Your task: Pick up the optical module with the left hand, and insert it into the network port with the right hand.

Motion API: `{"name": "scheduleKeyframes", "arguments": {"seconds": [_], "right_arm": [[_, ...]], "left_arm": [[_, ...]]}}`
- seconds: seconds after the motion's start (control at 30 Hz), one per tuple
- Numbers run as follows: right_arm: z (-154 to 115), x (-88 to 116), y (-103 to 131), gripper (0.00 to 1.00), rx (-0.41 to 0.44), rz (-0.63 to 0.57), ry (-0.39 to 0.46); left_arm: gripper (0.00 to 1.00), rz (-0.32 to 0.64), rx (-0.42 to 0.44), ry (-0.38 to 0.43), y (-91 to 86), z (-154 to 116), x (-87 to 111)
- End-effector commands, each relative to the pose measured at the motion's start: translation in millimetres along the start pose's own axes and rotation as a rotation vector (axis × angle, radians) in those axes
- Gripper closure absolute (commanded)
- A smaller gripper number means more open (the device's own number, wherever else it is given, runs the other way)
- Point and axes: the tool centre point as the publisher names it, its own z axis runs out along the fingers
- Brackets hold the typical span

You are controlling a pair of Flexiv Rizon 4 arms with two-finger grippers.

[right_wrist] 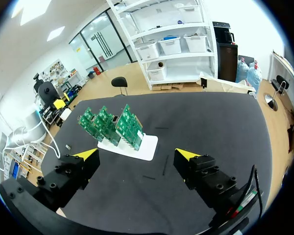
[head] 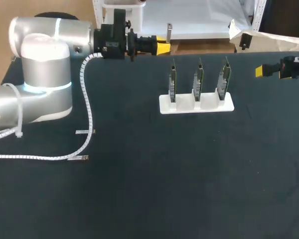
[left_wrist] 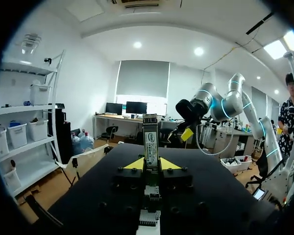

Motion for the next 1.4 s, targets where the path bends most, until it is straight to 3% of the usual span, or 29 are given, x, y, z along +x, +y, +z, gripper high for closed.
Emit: {"name": "scheduleKeyframes", "arguments": {"seconds": [0.03, 0.6, 1.4], "right_arm": [[-1, 0, 1, 0.00, 0.004, 0.001, -0.001], [-1, 0, 1, 0.00, 0.004, 0.001, -0.001], [-1, 0, 1, 0.00, 0.004, 0.001, -0.001]], "left_arm": [[1.00, 0.014, 0.009, -0.042, -4.1, 8, 4.3], [1.00, 0.071, 0.010, -0.058, -12.1, 12, 12.5], [1.00, 0.068, 0.016, -0.039, -10.3, 15, 27.5]]}}
